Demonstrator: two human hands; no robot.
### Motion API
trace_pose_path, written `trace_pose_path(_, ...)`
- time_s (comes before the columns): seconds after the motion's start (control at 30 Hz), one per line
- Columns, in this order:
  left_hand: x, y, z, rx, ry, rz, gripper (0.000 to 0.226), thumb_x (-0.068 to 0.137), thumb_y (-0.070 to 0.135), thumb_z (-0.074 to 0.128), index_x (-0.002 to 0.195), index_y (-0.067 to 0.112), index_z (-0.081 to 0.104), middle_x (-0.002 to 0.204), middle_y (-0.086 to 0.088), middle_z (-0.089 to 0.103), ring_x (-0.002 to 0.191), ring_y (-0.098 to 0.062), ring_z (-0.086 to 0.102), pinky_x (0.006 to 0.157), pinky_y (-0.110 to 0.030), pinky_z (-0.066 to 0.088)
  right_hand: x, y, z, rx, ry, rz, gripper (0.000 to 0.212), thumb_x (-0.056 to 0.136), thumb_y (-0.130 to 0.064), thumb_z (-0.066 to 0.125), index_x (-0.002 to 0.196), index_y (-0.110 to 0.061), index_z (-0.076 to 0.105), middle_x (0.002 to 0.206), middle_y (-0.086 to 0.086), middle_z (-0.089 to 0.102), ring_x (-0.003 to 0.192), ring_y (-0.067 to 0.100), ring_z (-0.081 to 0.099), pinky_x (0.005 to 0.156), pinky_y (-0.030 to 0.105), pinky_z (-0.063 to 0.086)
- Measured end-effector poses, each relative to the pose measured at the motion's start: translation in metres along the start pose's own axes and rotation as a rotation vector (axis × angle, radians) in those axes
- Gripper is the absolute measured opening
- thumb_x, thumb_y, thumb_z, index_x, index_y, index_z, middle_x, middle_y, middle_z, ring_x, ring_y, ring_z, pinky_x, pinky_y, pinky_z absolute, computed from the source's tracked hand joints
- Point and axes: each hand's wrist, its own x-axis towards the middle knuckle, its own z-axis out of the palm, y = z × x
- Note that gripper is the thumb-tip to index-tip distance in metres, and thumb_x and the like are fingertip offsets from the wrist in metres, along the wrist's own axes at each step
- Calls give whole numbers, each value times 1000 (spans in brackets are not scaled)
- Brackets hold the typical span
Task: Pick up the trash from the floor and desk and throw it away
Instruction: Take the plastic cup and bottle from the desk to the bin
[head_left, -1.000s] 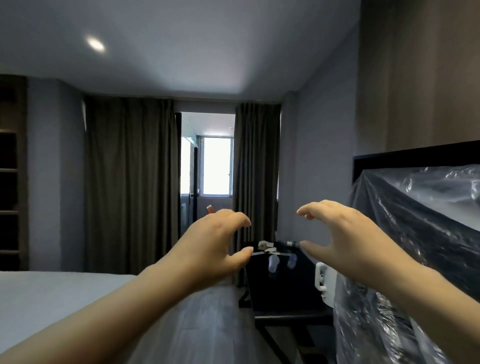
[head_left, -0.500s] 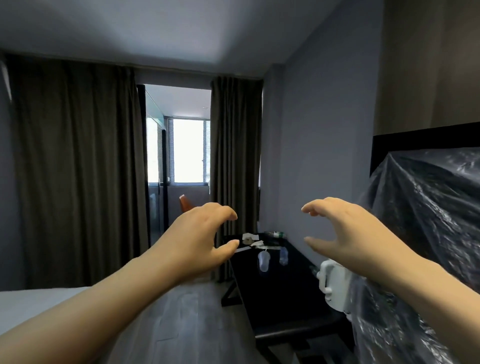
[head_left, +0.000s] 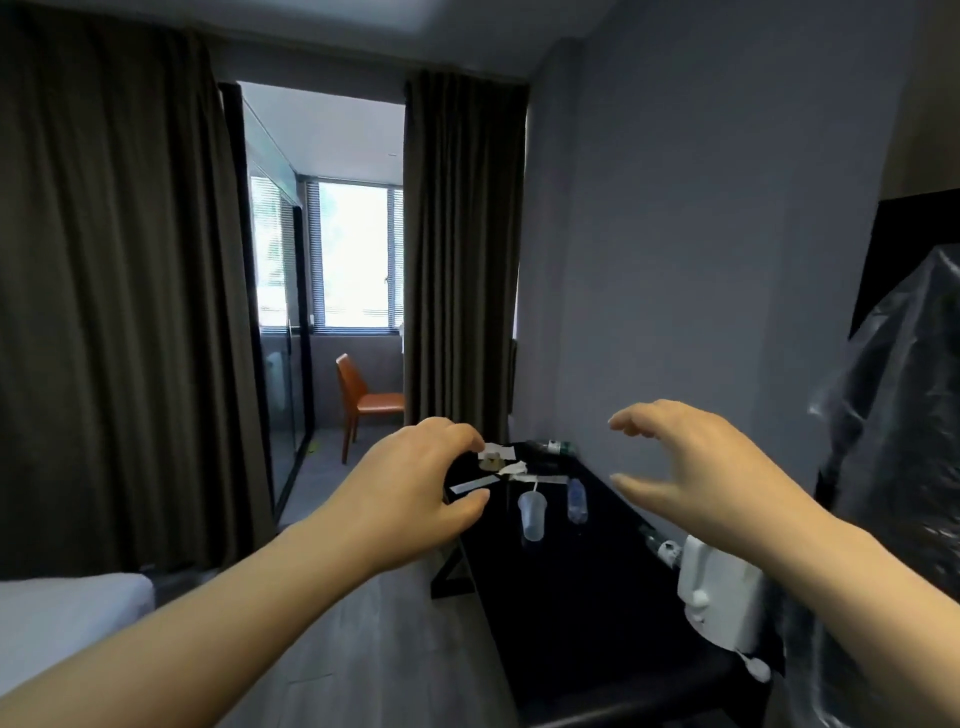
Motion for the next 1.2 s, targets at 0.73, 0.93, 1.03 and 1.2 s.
trace_pose_path(0.73, 232, -189, 230, -123, -182, 5, 44, 85, 43, 60, 126, 28, 53, 119, 10, 56, 108, -8, 55, 90, -23, 46, 237, 140, 214, 93, -186, 212, 46, 86, -35, 64, 129, -24, 52, 126, -7, 54, 114, 11, 51, 94, 25, 42)
trace_pose_path(0.93, 297, -280, 282, -196, -233, 41, 42, 84, 41, 61, 124, 28, 54, 115, 12, 56, 103, -7, 56, 85, -17, 43, 309, 152, 282, 91, -226, 339, 45, 87, -38, 64, 128, -27, 52, 124, -9, 53, 111, 9, 51, 85, 19, 38)
trace_pose_path(1.03, 332, -317, 306, -224, -259, 73, 41, 84, 41, 61, 122, 27, 55, 110, 16, 53, 100, -5, 55, 82, -15, 41, 337, 159, 314, 91, -229, 407, 45, 85, -39, 64, 127, -27, 53, 125, -9, 53, 110, 8, 52, 86, 20, 39)
trace_pose_path(1.2, 375, -353, 352, -260, -324, 117, 36, 84, 40, 62, 117, 25, 57, 105, 16, 50, 96, -7, 56, 76, -16, 40, 374, 181, 358, 102, -297, 515, 40, 84, -39, 66, 121, -26, 55, 123, -5, 55, 107, 12, 55, 89, 28, 46)
